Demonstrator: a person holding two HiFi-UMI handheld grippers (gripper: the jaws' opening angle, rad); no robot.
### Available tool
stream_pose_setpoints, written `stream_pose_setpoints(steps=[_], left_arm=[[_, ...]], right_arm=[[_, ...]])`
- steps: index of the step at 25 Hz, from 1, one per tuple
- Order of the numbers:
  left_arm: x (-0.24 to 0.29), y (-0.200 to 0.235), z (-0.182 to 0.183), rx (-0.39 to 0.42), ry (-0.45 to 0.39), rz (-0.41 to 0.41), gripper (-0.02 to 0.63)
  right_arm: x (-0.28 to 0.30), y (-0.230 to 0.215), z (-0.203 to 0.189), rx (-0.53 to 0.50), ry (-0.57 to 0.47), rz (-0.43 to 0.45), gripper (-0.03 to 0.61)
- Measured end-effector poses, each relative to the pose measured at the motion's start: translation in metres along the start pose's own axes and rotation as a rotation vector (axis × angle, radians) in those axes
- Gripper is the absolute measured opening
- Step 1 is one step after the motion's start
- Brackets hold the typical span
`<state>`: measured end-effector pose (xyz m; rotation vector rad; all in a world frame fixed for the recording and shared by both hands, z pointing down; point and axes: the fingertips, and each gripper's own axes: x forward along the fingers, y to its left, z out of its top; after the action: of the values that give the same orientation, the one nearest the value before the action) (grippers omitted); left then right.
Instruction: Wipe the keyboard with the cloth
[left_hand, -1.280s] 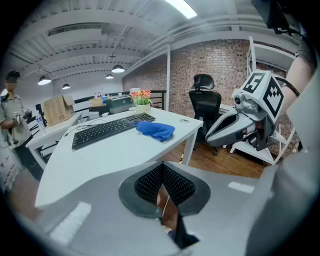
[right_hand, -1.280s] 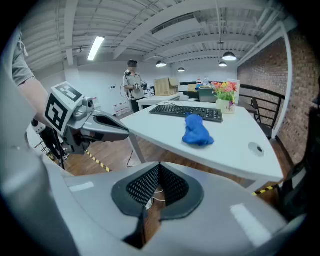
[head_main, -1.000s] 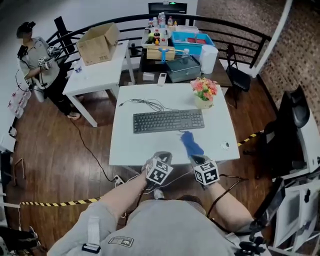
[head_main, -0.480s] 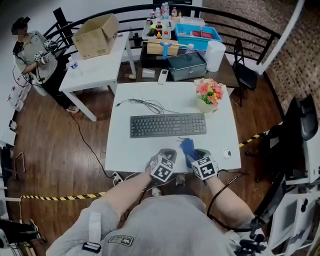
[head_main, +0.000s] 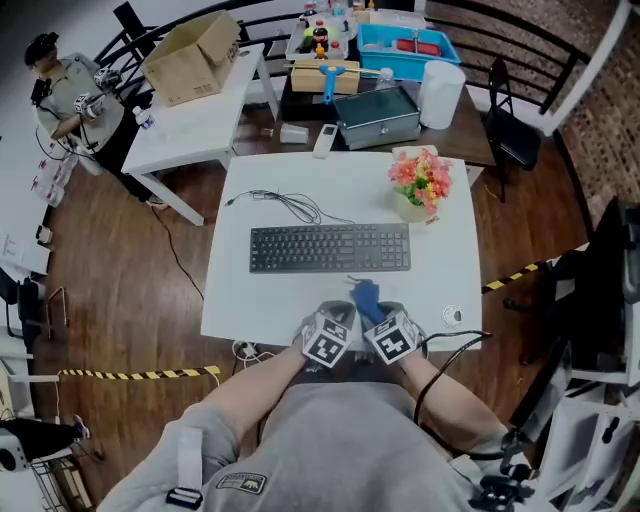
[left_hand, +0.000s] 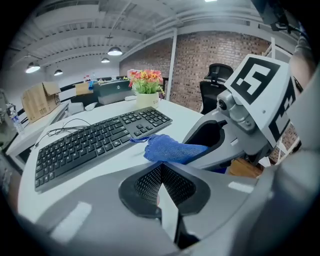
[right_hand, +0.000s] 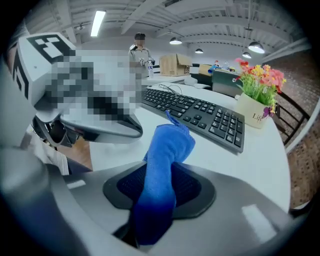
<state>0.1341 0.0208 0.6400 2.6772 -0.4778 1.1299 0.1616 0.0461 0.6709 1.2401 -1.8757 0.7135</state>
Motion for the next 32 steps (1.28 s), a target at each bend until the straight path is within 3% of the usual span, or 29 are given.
stream_pose_setpoints(steps=[2, 7, 12, 18, 25, 32], left_arm=[[-0.001, 0.0, 0.0, -0.007, 0.012, 0.004, -0.006], [-0.006, 0.019, 0.012, -0.014, -0.042, 0.027, -0.006], [-0.026, 0.082, 0.026, -0.038, -0.105, 0.111, -0.006], [-0.066, 0.176, 0.022, -0.085, -0.16, 0.244, -0.006], [-0.102, 0.27, -0.008, -0.164, -0.139, 0.342, -0.006], [-0.106, 0.314, -0.046, -0.23, -0.082, 0.355, -0.006]], right_arm=[[0.0, 0.005, 0.001, -0.008, -0.002, 0.003, 0.129], [0.0, 0.006, 0.031, -0.047, -0.04, 0.019, 0.115], [0.015, -0.002, 0.101, -0.105, -0.099, 0.0, 0.115], [0.052, 0.03, 0.196, -0.221, -0.14, 0.034, 0.114], [0.112, 0.08, 0.287, -0.322, -0.135, 0.084, 0.113], [0.161, 0.101, 0.307, -0.335, -0.065, 0.102, 0.112]])
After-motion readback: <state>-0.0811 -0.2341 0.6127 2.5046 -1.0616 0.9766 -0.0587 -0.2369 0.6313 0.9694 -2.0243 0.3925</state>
